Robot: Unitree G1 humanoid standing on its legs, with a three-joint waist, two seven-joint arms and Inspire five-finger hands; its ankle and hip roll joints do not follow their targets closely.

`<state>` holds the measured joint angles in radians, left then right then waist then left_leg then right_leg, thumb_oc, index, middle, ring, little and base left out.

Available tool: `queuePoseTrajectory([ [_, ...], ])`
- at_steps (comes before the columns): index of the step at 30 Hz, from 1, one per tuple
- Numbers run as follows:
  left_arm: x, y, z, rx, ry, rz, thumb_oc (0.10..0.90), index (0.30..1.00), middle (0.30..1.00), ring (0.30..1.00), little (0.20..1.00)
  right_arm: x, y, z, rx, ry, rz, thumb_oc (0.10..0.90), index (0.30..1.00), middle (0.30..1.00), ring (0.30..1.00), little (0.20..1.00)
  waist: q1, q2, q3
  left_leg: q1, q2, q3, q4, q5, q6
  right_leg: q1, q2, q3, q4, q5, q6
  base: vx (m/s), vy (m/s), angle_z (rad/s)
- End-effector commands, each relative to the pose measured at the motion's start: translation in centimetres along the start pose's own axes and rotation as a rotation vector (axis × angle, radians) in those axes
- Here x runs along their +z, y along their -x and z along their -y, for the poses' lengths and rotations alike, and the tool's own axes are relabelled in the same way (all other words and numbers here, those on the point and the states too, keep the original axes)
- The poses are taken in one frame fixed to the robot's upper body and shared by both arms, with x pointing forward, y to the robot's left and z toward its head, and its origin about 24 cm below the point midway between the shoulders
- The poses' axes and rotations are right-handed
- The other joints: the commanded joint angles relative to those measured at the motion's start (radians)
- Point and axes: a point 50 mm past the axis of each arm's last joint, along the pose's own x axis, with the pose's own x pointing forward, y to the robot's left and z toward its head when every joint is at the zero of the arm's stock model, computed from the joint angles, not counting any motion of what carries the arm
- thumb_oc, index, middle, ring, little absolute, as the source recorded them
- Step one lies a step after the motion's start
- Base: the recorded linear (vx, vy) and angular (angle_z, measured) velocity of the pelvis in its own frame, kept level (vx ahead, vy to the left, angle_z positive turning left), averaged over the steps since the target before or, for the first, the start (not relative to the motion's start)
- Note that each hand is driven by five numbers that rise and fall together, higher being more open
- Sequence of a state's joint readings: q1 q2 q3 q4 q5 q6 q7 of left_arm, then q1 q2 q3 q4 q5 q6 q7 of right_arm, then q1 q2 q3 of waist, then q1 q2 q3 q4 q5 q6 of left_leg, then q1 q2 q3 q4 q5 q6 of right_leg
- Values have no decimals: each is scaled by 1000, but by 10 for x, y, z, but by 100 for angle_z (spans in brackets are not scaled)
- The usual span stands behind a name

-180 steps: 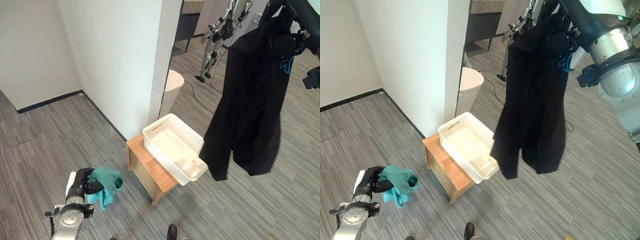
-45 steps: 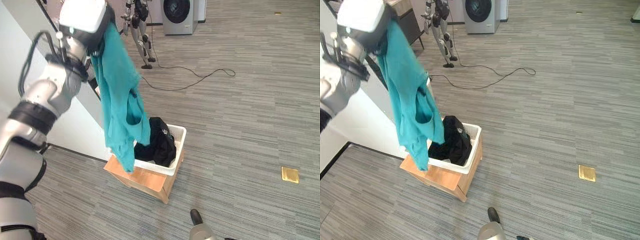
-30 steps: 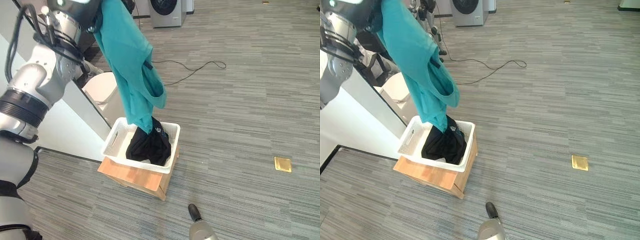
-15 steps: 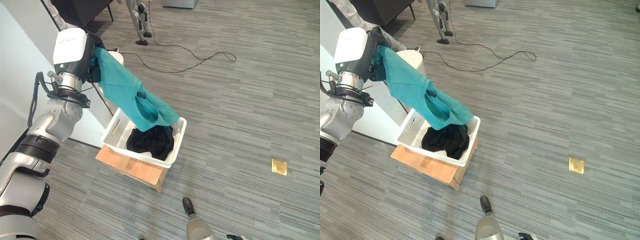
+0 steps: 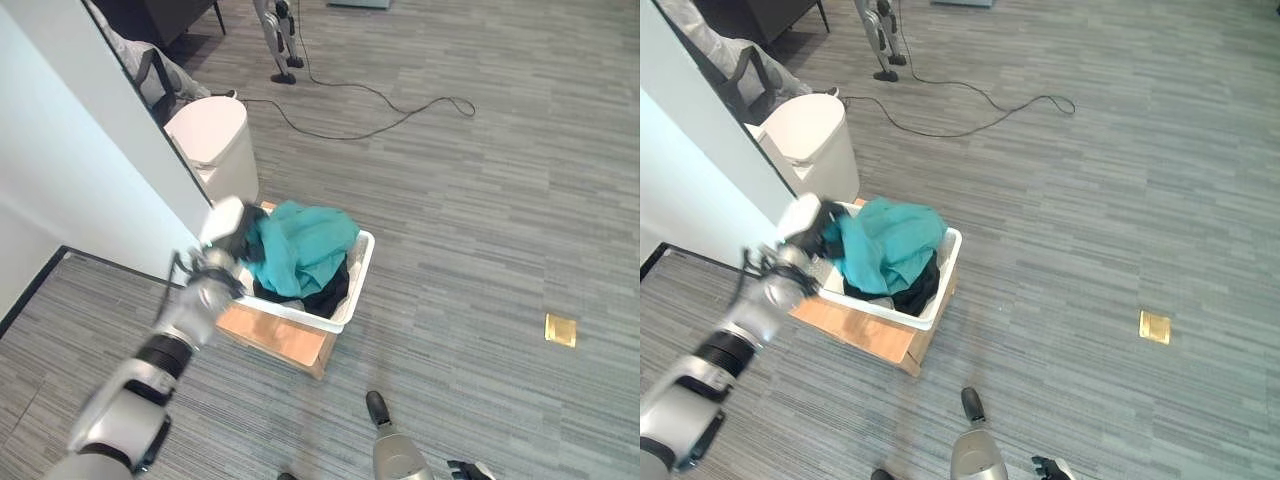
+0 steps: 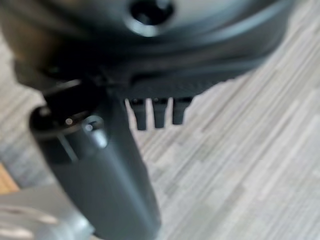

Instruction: Pick up bed clothes into laundry basket.

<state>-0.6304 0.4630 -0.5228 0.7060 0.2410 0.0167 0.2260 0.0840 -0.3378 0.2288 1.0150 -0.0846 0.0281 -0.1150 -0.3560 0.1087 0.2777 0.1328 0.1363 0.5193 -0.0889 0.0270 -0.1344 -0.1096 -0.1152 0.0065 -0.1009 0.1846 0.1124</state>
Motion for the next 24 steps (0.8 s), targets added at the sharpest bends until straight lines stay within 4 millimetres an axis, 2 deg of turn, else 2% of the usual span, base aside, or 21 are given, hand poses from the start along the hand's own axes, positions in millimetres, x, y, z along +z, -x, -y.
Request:
queuePoseTrajectory([
  [1, 27, -22, -61, 215, -38, 81, 400, 300, 300, 300, 300, -11, 2, 13, -46, 86, -18, 800, 900, 900, 900, 900, -33, 22, 8, -59, 41, -61, 2, 15, -20, 3, -51, -32, 14, -95, 56, -95, 35, -3],
  [2, 24, -25, -57, 214, -53, 53, 400, 300, 300, 300, 300, 2, -2, 14, -66, 105, 6, 800, 900, 900, 900, 900, -38, 33, 13, -73, 37, -59, 2, 16, -18, -13, -52, -25, 14, -90, 57, -61, 21, -4],
  [4, 21, -31, -55, 220, -64, -2, 409, 314, 314, 314, 314, 11, -6, 22, -87, 120, 12, 800, 900, 900, 900, 900, -56, 48, 23, -84, 34, -50, 2, 14, -17, -32, -55, -13, 14, -89, 62, -29, 31, -14],
  [5, 22, -31, -56, 222, -64, 0, 466, 399, 399, 399, 399, 11, -6, 22, -88, 119, 12, 800, 900, 900, 900, 900, -55, 48, 23, -85, 34, -49, 2, 14, -17, -33, -55, -13, 14, -89, 62, -36, 36, -18],
  [6, 16, -36, -64, 238, -119, -61, 800, 900, 900, 900, 900, 14, -8, 32, -112, 136, 11, 800, 900, 900, 900, 900, -70, 63, 29, -97, 30, -41, 2, 15, -17, -52, -56, -4, 14, -84, 64, -23, 18, -10],
  [7, 15, -38, -69, 254, -134, -76, 800, 900, 900, 900, 900, 15, -8, 34, -117, 139, 14, 800, 900, 900, 900, 900, -71, 69, 30, -100, 30, -40, 2, 16, -17, -56, -56, -3, 14, -83, 64, 0, 0, 0],
  [8, 18, -42, -83, 295, -178, -88, 800, 900, 900, 900, 900, 16, -8, 37, -124, 146, 20, 800, 900, 900, 900, 900, -80, 81, 30, -105, 30, -37, 2, 15, -16, -62, -55, -2, 14, -84, 66, -5, 6, -3],
  [10, 19, -43, -90, 315, -193, -88, 800, 900, 900, 900, 900, 15, -8, 38, -125, 144, 21, 800, 900, 900, 900, 900, -82, 85, 29, -104, 31, -36, 2, 15, -16, -62, -55, -4, 14, -85, 66, 11, -8, -5],
  [11, 21, -43, -104, 360, -230, -80, 800, 900, 900, 900, 900, 11, -7, 38, -124, 140, 15, 800, 900, 900, 900, 900, -84, 89, 24, -99, 35, -35, 2, 15, -18, -57, -55, -8, 14, -86, 66, 17, -21, -7],
  [15, 24, -43, -117, 396, -271, -69, 800, 900, 900, 900, 900, 6, -6, 36, -115, 133, 9, 800, 900, 900, 900, 900, -80, 88, 10, -88, 41, -37, 2, 13, -21, -44, -55, -19, 14, -91, 64, 25, -33, -5],
  [19, 23, -41, -135, 426, -219, -68, 800, 900, 900, 900, 900, -2, -5, 34, -98, 127, -18, 800, 900, 900, 900, 900, -47, 79, -26, -69, 50, -48, 2, 14, -26, -6, -51, -50, 14, -107, 60, 32, -56, 6],
  [21, 23, -41, -136, 412, -191, -61, 800, 900, 900, 900, 900, -2, -5, 35, -94, 128, -21, 800, 900, 900, 900, 900, -37, 77, -34, -65, 52, -52, 2, 14, -27, 2, -50, -56, 14, -110, 59, 14, -45, 8],
  [24, 25, -39, -136, 333, -60, -11, 800, 900, 900, 900, 900, 2, -7, 36, -79, 132, -32, 800, 900, 900, 900, 900, -3, 68, -56, -52, 58, -63, 2, 14, -27, 29, -48, -75, 14, -117, 56, 13, -31, 10],
])
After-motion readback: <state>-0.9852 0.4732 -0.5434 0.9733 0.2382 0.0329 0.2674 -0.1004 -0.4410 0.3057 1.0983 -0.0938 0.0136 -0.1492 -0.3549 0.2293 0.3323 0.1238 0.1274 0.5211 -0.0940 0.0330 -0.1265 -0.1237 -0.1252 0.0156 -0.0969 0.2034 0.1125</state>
